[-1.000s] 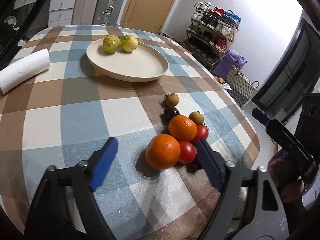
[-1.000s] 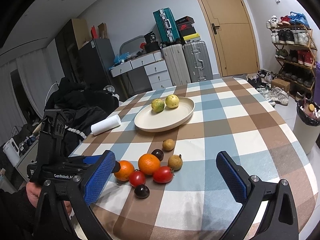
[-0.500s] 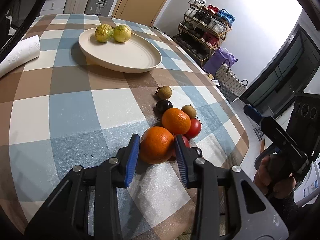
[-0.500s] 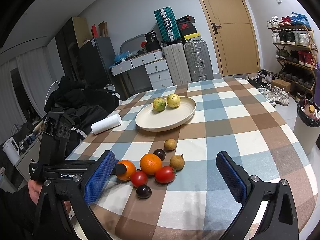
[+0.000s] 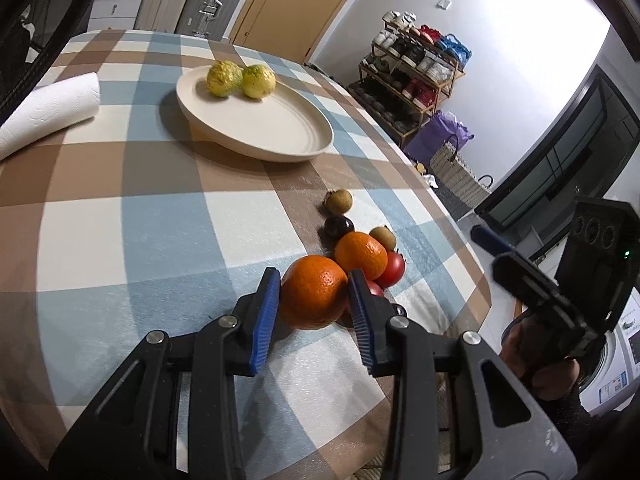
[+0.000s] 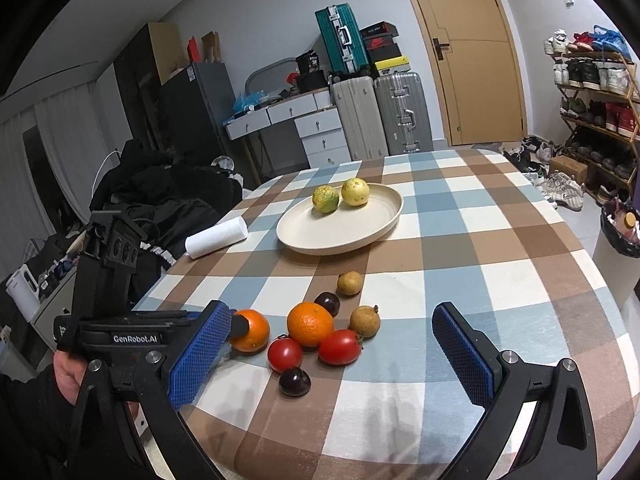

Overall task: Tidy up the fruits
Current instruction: 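Grasp the large orange with the left tool and lift it, then grasp the smaller orange with the right tool while the left tool holds the large orange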

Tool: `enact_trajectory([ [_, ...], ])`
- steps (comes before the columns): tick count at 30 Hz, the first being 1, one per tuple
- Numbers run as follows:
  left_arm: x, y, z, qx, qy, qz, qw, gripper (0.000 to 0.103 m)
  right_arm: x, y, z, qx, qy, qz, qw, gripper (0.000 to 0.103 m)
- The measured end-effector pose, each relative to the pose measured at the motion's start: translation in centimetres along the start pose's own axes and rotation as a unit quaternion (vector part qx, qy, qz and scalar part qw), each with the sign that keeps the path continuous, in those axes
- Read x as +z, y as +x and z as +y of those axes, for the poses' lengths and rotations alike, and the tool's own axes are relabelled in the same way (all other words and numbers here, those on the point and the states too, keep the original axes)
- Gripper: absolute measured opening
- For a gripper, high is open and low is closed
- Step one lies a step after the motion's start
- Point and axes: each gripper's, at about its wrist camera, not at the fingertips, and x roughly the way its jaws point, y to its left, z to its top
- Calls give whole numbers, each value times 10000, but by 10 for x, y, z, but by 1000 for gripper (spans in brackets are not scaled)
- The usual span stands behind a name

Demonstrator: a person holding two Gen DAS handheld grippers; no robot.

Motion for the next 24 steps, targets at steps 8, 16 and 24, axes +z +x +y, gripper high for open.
enact_trajectory([
  [8,9,-29,15,20,-136,-283,9995,32,5,31,14,87,-231,441,9987,103],
  [16,14,-48,34,23,-335,-445,9984,32,3,67,27,160,-403,864,9953,98],
  [24,18,-50,42,47,-431,-488,9979,18,2,89,36,-63,-713,1123,9911,76],
])
